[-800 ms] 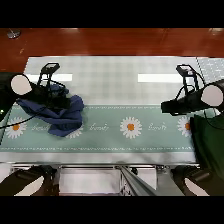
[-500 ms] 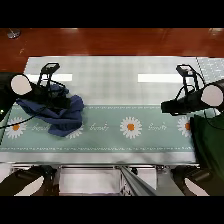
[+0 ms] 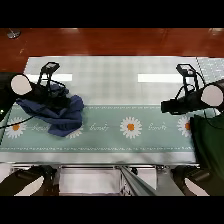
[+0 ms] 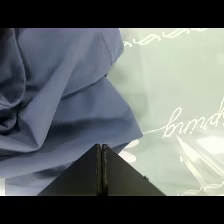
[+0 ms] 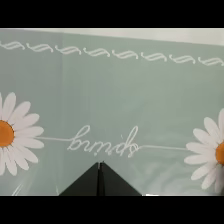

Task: Fold the shirts.

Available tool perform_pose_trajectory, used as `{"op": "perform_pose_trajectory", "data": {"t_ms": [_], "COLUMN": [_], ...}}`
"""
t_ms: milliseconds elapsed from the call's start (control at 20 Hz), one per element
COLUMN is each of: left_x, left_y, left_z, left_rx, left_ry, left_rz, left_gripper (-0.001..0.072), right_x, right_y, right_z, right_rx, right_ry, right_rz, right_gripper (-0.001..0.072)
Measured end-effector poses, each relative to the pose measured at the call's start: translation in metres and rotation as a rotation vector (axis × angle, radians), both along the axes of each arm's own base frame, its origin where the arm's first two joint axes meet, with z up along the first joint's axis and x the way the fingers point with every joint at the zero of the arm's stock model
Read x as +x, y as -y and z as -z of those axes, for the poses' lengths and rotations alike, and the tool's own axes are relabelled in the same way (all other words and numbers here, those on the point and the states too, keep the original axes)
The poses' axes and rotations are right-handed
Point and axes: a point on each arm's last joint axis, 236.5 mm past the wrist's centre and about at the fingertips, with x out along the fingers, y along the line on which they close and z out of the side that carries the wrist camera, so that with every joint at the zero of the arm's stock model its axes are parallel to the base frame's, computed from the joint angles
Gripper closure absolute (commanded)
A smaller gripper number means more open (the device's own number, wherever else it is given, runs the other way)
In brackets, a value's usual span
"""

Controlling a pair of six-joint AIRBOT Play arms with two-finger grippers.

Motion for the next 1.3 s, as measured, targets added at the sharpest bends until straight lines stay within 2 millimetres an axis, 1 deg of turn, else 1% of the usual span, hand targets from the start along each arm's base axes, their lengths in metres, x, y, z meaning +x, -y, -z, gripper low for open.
{"op": "perform_pose_trajectory", "data": {"t_ms": [50,100,150,250,300,350,400,450,550,600,650,700,800,850,950,1050,1100,1150,1200,1250,1300], "left_x": [0.004,0.009,0.017,0.033,0.042,0.052,0.062,0.073,0.088,0.093,0.095,0.098,0.099,0.101,0.101,0.097,0.093,0.089,0.085,0.081,0.079], "left_y": [0.001,0.001,0.001,-0.005,-0.013,-0.025,-0.041,-0.063,-0.106,-0.126,-0.142,-0.153,-0.163,-0.164,-0.157,-0.145,-0.14,-0.136,-0.134,-0.132,-0.131], "left_z": [-0.001,-0.002,-0.004,-0.009,-0.012,-0.016,-0.021,-0.026,-0.029,-0.025,-0.018,-0.01,0.013,0.024,0.052,0.08,0.093,0.103,0.11,0.113,0.112], "left_rx": [-0.004,-0.008,-0.008,0.022,0.054,0.1,0.147,0.188,0.224,0.224,0.219,0.206,0.193,0.189,0.182,0.178,0.183,0.185,0.189,0.191,0.196], "left_ry": [0.016,0.037,0.072,0.144,0.185,0.228,0.265,0.304,0.338,0.337,0.319,0.301,0.247,0.228,0.159,0.084,0.044,0.012,-0.02,-0.046,-0.066], "left_rz": [-0.002,-0.006,-0.01,-0.012,-0.01,-0.012,-0.033,-0.075,-0.204,-0.275,-0.331,-0.371,-0.398,-0.399,-0.381,-0.351,-0.335,-0.324,-0.316,-0.31,-0.3], "left_gripper": [0.049,0.0176,0.0001,0.0002,0.0002,0.0002,0.0003,0.0003,0.0003,0.0003,0.0003,0.0003,0.0003,0.0003,0.0005,0.0007,0.0025,0.0295,0.0686,0.0681,0.0681], "right_x": [0.006,0.013,0.02,0.034,0.038,0.039,0.039,0.036,0.03,0.027,0.024,0.021,0.018,0.016,0.018,0.021,0.022,0.023,0.024,0.024,0.025], "right_y": [-0.002,-0.003,-0.005,-0.006,-0.005,-0.003,-0.001,0.001,0.002,0.001,0.0,-0.001,-0.003,-0.003,-0.004,-0.007,-0.007,-0.008,-0.008,-0.008,-0.009], "right_z": [-0.002,-0.004,-0.007,-0.011,-0.01,-0.007,-0.002,0.003,0.014,0.019,0.023,0.027,0.031,0.032,0.033,0.033,0.032,0.032,0.032,0.032,0.031], "right_rx": [0.007,0.015,0.022,0.024,0.018,0.009,-0.005,-0.014,-0.022,-0.018,-0.014,-0.011,-0.002,0.002,0.012,0.025,0.03,0.033,0.037,0.038,0.04], "right_ry": [0.027,0.057,0.092,0.146,0.154,0.149,0.131,0.109,0.068,0.048,0.031,0.018,0.001,-0.005,-0.001,0.011,0.019,0.02,0.026,0.027,0.031], "right_rz": [-0.002,0.0,-0.001,0.0,0.004,0.009,0.013,0.018,0.025,0.03,0.03,0.034,0.039,0.044,0.057,0.069,0.074,0.078,0.081,0.082,0.084], "right_gripper": [0.0574,0.0215,0.0078,0.008,0.0081,0.0081,0.0083,0.009,0.009,0.009,0.009,0.009,0.009,0.009,0.009,0.009,0.009,0.009,0.009,0.009,0.009]}}
